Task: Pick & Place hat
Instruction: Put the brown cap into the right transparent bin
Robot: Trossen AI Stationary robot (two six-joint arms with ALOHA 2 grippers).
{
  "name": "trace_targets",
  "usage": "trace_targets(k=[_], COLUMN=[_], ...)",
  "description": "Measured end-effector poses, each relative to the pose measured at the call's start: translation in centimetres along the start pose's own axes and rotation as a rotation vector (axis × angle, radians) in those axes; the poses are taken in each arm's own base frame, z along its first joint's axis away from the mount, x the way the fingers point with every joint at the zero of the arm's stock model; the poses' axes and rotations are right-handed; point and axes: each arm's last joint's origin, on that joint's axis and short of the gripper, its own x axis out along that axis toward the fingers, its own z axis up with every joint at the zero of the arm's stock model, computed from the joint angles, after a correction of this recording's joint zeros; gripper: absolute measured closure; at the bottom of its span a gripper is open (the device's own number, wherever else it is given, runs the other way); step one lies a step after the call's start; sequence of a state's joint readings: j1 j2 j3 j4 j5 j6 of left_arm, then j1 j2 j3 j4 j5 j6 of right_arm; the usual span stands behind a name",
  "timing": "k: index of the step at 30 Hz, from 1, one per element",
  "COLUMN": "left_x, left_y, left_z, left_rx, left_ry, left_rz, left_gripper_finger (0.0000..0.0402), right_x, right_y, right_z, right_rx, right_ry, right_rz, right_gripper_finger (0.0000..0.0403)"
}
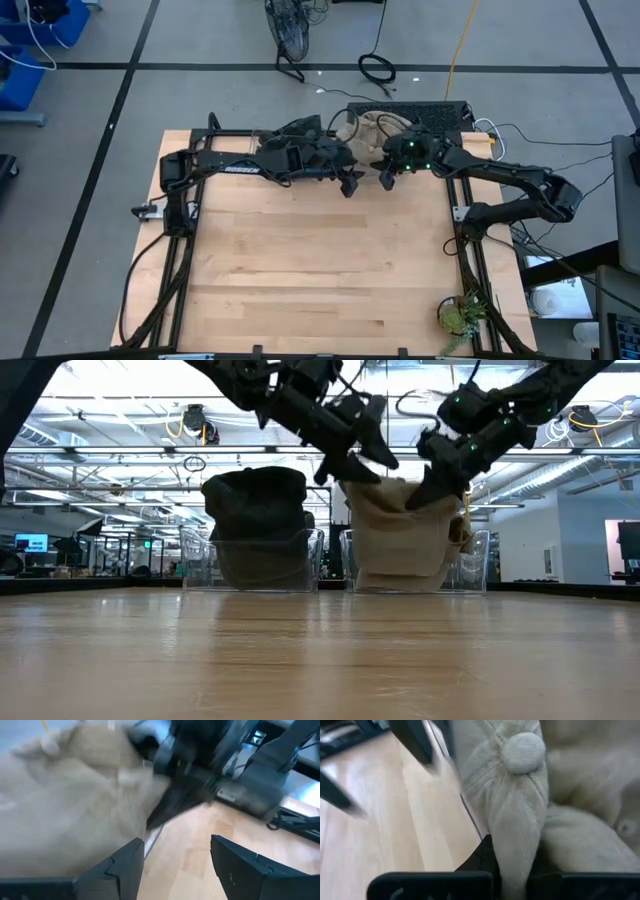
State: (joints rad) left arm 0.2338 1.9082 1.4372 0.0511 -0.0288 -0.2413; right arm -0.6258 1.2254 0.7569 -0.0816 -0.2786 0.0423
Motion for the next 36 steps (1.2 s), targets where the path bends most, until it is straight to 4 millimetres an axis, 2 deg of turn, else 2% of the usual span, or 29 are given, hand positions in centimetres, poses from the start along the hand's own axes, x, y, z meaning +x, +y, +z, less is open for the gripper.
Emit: trace_targets(k=[4,9,16,22,32,36], left_x=[-0.9,-1.0,-1.2,-2.0,-4.4,-5.7], left_y=[-0.2,-0.3,-0.5,-0.6,-0.3,-0.1], left_z=[0.7,0.5,0.3,0.9,2.6,3.6], left_rx=[0.027,0.026,0.037,0.059,0.136,0.138], left_ry=[-0.02,0.002,0.041,0.026,0.004,-0.021], left_rz=[0.025,0.029,0.033,0.029,0.038,0.042], left_gripper_finger=[0.0174,0.0174,0.0174,0.0174,0.0174,0.0174], right_x=[1.3,2.4,1.3,-0.4,-1.7,-3.4], right_y=[-0.5,-0.9,-0.7,-0.2,-0.1,0.3], right_z=[-0.9,-1.6,-0.4,0.5,1.4,2.5], right_rx=[0.045,0.079,0.112,0.098,0.13,0.113], right_ry=[0.059,0.102,-0.004,-0.084,-0.186,-0.304], right_rz=[-0.047,-0.053,-0.098,-0.094,-0.182,-0.19], right_gripper_finger=[0.0403,0.0403,0.0381,0.0324,0.0185,0.016])
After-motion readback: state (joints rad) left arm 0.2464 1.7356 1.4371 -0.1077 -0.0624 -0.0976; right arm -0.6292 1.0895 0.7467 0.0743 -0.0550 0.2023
